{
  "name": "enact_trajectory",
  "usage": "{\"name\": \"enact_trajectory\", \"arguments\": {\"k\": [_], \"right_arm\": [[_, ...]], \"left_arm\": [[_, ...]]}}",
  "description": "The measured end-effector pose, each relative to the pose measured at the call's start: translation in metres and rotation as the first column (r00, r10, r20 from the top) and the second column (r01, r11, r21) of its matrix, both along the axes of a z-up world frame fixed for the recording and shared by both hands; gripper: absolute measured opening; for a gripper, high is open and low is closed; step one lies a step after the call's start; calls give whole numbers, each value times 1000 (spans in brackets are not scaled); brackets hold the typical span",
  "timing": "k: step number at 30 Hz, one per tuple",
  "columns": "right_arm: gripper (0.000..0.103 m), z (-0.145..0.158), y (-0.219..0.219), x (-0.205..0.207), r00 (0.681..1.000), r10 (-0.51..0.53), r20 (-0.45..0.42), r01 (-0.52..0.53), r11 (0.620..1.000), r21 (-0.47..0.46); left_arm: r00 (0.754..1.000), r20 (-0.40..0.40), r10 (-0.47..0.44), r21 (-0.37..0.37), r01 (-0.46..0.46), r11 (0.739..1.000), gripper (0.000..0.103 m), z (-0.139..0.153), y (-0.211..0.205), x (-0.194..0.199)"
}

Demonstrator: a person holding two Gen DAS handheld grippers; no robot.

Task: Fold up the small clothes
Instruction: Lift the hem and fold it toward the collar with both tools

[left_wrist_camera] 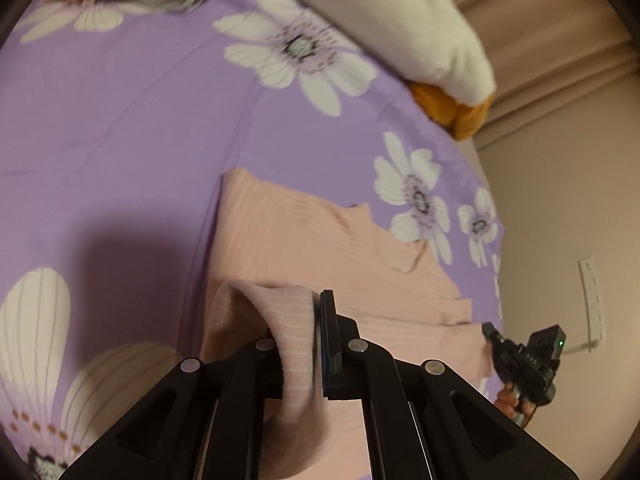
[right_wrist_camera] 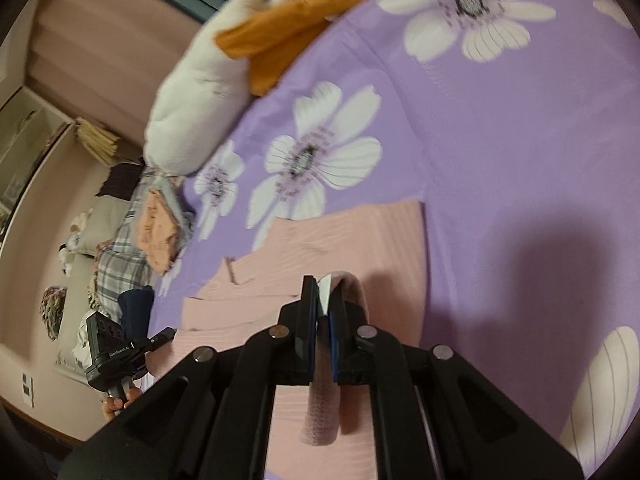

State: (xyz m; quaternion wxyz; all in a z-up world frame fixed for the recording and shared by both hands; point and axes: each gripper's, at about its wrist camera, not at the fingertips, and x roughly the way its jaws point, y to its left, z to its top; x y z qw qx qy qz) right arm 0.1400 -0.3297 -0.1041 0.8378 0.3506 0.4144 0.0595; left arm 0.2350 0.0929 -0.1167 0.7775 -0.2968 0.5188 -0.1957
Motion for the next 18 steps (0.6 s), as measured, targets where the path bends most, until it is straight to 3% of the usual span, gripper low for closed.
{"name": "enact_trajectory", "arguments": {"k": [2,4,6,10,12,14,15,17,18], "right_arm": [[16,-7,-4,1,1000,1,-28,0,1000,28],[48,-10,-5,-2,999,9,-38,-7,998,62],[57,-8,-5,-7,1000,21,-24,-18,995,101],[56,0,2,-20,998,61,-14,-60,995,82],[56,0,7,-27,996,82,-21,-80,993,90],[56,0,10,-36,995,99,-24,-96,991,92],[55,0,12,-39,994,107,-24,-104,990,91],[46,-1,17,-44,992,124,-37,-121,990,74],[34,-2,21,-46,989,135,-54,-133,990,47]], "left_arm": [[1000,-23,-1,1,1,1000,0,-7,1,1],[1000,-23,-9,12,10,1000,0,-7,1,-1],[999,-19,-26,23,26,999,0,-5,2,-6],[999,-10,-45,12,45,999,4,-1,6,-16],[999,-12,-43,-2,43,999,19,-2,11,-26],[999,-18,-27,-15,27,1000,44,-2,17,-34],[1000,-22,-21,-30,21,999,44,-3,19,-37],[1000,-19,-17,-58,16,998,44,-1,25,-44],[1000,-14,-19,-51,18,999,44,0,25,-47]]}}
